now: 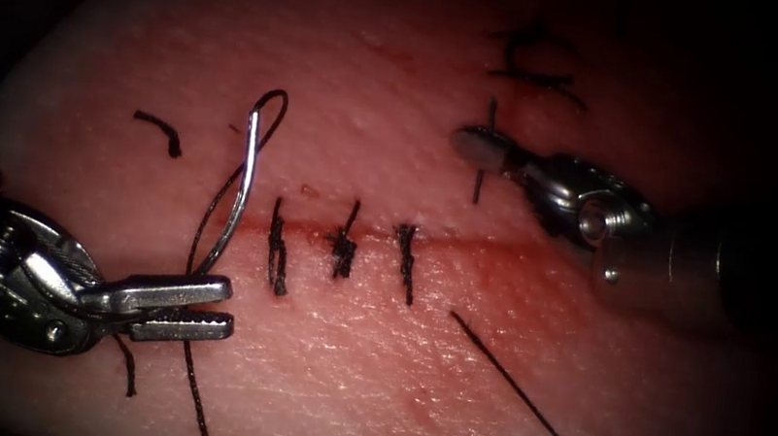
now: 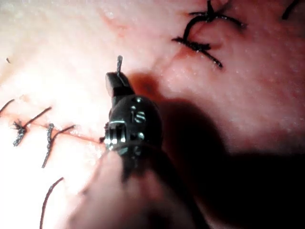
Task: Wound Closure
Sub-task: Grab the short suture tail and adjust it
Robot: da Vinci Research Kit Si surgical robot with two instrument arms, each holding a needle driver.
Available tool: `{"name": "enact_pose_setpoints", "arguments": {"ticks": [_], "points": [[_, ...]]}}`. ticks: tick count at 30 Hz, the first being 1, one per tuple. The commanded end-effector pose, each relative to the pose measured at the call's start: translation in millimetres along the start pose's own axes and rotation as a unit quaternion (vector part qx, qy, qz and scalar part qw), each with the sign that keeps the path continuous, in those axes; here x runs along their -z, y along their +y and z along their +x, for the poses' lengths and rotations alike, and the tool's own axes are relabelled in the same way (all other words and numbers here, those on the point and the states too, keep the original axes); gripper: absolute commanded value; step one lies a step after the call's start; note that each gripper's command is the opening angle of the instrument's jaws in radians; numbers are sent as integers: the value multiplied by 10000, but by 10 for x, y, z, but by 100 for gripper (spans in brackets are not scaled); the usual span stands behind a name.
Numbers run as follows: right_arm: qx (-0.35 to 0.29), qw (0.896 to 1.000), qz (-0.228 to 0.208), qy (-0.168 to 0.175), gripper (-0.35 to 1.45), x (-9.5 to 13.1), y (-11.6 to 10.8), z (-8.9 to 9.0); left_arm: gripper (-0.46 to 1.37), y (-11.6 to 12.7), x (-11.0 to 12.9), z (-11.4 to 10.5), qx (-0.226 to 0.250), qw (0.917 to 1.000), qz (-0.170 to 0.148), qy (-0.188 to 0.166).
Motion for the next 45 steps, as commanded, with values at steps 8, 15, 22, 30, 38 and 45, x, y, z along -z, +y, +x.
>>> {"name": "enact_pose_setpoints", "arguments": {"ticks": [8, 15, 22, 30, 38, 45], "points": [[464, 9971, 265, 543, -35, 9, -10, 17, -35, 0, 0, 0, 3, 10000, -32, 2], [1165, 9870, 617, 920, -35, 17, -21, 31, -35, 0, 0, 0, 3, 10000, -33, 3], [1800, 9738, 833, 1114, -35, 21, -27, 39, -35, 0, 0, 0, 3, 10000, -34, 4], [2026, 9663, 931, 1283, -35, 28, -36, 48, -35, 0, 0, 0, 3, 10000, -34, 3], [2084, 9632, 1144, 1252, -35, 26, -43, 41, -35, 0, 0, 0, 3, 10000, -34, 3], [1494, 9739, 1267, 1151, 61, 30, -41, 39, -35, -2, 2, -3, -24, 10000, -26, -16]]}}
